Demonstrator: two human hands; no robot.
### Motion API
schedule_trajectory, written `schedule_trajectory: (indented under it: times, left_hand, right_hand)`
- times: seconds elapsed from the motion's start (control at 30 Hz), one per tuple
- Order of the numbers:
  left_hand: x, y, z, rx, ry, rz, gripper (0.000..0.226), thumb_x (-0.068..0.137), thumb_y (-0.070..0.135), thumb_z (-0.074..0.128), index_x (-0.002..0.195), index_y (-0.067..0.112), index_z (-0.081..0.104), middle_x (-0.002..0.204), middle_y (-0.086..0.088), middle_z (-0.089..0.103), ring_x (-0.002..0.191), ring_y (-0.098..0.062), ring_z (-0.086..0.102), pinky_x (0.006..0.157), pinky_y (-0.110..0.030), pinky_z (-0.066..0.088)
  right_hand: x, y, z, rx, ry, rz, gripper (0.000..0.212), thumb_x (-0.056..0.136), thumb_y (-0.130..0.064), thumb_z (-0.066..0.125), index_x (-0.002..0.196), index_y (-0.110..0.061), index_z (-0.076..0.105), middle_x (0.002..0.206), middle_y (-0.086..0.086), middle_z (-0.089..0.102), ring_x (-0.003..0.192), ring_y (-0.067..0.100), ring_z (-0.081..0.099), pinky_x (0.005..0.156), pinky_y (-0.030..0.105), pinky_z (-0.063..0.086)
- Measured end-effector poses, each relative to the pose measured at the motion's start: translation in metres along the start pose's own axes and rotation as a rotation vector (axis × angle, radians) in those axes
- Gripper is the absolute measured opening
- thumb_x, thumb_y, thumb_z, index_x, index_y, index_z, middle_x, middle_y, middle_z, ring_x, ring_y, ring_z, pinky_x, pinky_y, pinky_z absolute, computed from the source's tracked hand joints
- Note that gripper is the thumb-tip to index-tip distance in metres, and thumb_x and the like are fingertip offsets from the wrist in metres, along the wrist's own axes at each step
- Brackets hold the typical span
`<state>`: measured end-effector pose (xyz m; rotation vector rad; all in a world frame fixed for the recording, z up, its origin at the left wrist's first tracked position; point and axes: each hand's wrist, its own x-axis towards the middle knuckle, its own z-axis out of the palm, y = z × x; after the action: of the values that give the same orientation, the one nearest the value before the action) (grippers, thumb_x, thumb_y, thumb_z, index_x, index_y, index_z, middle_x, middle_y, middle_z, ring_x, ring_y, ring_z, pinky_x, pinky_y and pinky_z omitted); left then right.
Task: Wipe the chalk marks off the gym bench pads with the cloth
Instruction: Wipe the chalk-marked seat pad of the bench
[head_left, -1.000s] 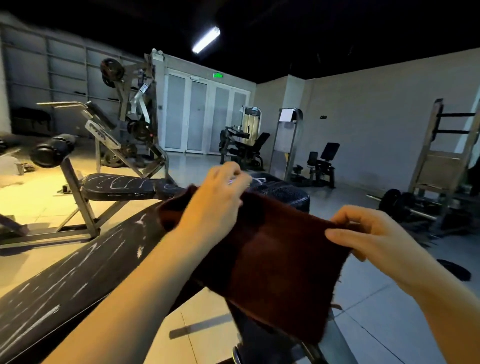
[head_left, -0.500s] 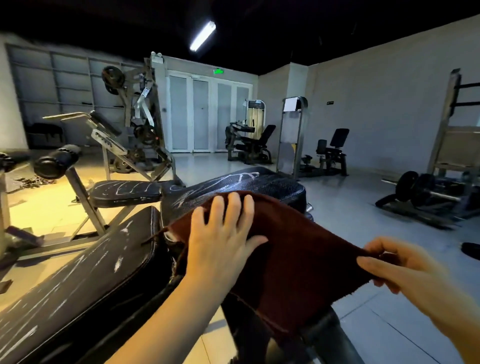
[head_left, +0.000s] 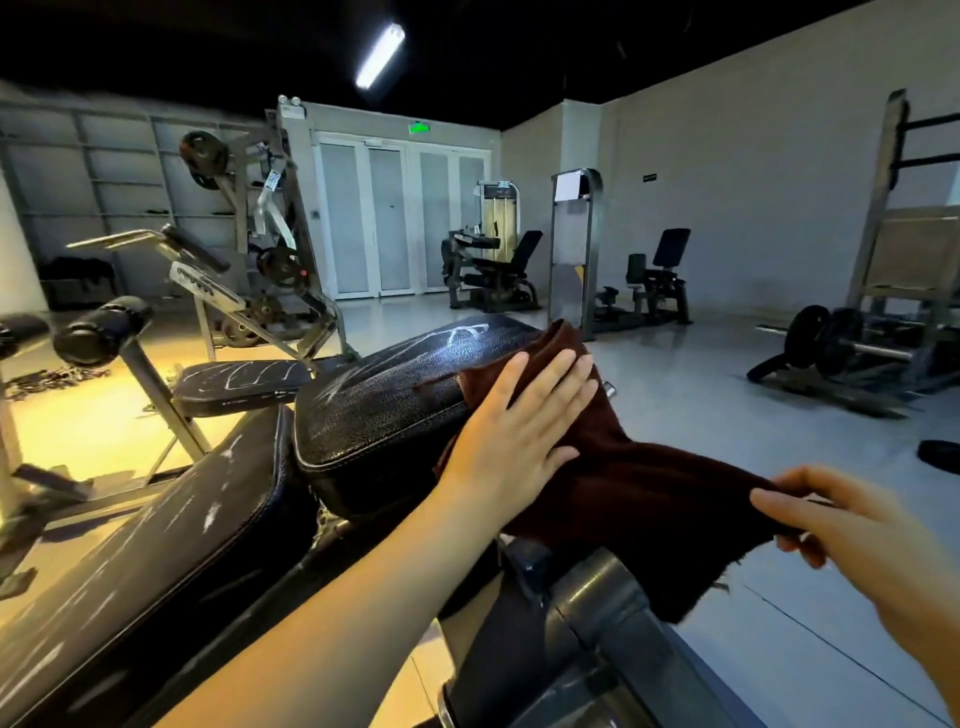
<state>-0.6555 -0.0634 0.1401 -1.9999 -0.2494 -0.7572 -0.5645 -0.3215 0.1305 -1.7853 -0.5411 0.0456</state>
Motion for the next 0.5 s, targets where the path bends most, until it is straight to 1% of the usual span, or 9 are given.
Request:
schedule_trajectory:
  times: [0.07,0.1,0.2,0.23,0.3,0.37,0.4,0.47,0.5]
  left_hand:
    - [-0.030,-0.011,0.003,-0.022,-0.015,-0.040,0.063,0.100,0.046,0.006,0.154,0.014,-0.006,0.161,-0.006,-0.010,0.149,-0.025,-0.007,0.118,-0.047,-0.008]
    - [-0.046,-0.017,0.003,-0.055,-0.017,-0.075,0.062,0.101,0.044,0.007,0.154,0.015,-0.002,0.161,-0.005,-0.008,0.149,-0.024,-0.006,0.119,-0.045,-0.007]
    - [-0.082,-0.032,-0.002,-0.135,-0.014,-0.141,0.060,0.100,0.041,0.018,0.154,0.015,0.014,0.162,-0.006,0.005,0.149,-0.022,0.006,0.120,-0.045,0.001]
    - [-0.085,-0.034,-0.005,-0.128,-0.023,-0.133,0.060,0.100,0.040,0.019,0.154,0.014,0.016,0.162,-0.007,0.007,0.148,-0.023,0.008,0.120,-0.045,0.001]
    - [-0.080,-0.032,-0.009,-0.120,-0.044,-0.131,0.060,0.100,0.039,0.021,0.153,0.012,0.019,0.161,-0.010,0.011,0.147,-0.025,0.013,0.120,-0.046,-0.001]
    - [-0.069,-0.028,-0.016,-0.170,-0.057,-0.157,0.061,0.098,0.041,0.023,0.151,0.011,0.026,0.159,-0.012,0.021,0.144,-0.028,0.024,0.120,-0.048,0.000]
    - [-0.061,-0.027,-0.019,-0.201,-0.052,-0.171,0.061,0.098,0.042,0.024,0.150,0.012,0.031,0.156,-0.013,0.028,0.142,-0.029,0.032,0.119,-0.048,0.002]
    - [-0.041,-0.026,-0.024,-0.260,-0.043,-0.205,0.060,0.097,0.044,0.026,0.146,0.013,0.041,0.147,-0.013,0.044,0.132,-0.030,0.047,0.117,-0.051,0.013]
    - [-0.029,-0.027,-0.028,-0.317,-0.051,-0.229,0.058,0.097,0.044,0.027,0.143,0.014,0.046,0.142,-0.012,0.051,0.126,-0.030,0.053,0.115,-0.052,0.022]
  right_hand:
    - [-0.002,-0.001,0.015,-0.023,-0.064,-0.026,0.005,0.087,-0.007,0.066,0.082,-0.006,0.068,0.064,0.017,0.060,0.060,0.026,0.049,0.054,0.033,0.037]
    - [-0.002,-0.001,0.023,-0.026,-0.098,-0.040,0.005,0.087,-0.008,0.066,0.083,-0.007,0.068,0.065,0.015,0.062,0.060,0.025,0.050,0.055,0.032,0.038]
    - [0.000,0.000,0.044,-0.053,-0.188,-0.066,0.005,0.088,-0.009,0.064,0.083,-0.008,0.067,0.065,0.008,0.062,0.057,0.014,0.053,0.054,0.026,0.040]
    - [0.003,0.000,0.048,-0.053,-0.194,-0.065,0.005,0.088,-0.009,0.064,0.084,-0.009,0.067,0.066,0.007,0.062,0.057,0.013,0.054,0.054,0.024,0.040]
    - [0.008,0.001,0.053,-0.044,-0.177,-0.068,0.006,0.090,-0.009,0.063,0.085,-0.009,0.066,0.070,0.009,0.062,0.060,0.015,0.055,0.056,0.026,0.040]
    - [0.012,0.006,0.048,-0.041,-0.143,-0.058,0.006,0.091,-0.010,0.063,0.085,-0.011,0.066,0.070,0.010,0.063,0.062,0.019,0.054,0.056,0.028,0.041]
    - [0.013,0.009,0.043,-0.041,-0.124,-0.045,0.007,0.091,-0.012,0.064,0.085,-0.012,0.067,0.067,0.009,0.062,0.060,0.019,0.053,0.056,0.029,0.040]
    - [0.014,0.013,0.031,-0.052,-0.085,-0.026,0.007,0.090,-0.018,0.064,0.085,-0.016,0.069,0.055,0.003,0.059,0.055,0.018,0.049,0.055,0.031,0.037]
    - [0.015,0.014,0.026,-0.056,-0.061,-0.022,0.007,0.090,-0.020,0.065,0.085,-0.017,0.069,0.051,0.000,0.056,0.054,0.018,0.047,0.055,0.030,0.035]
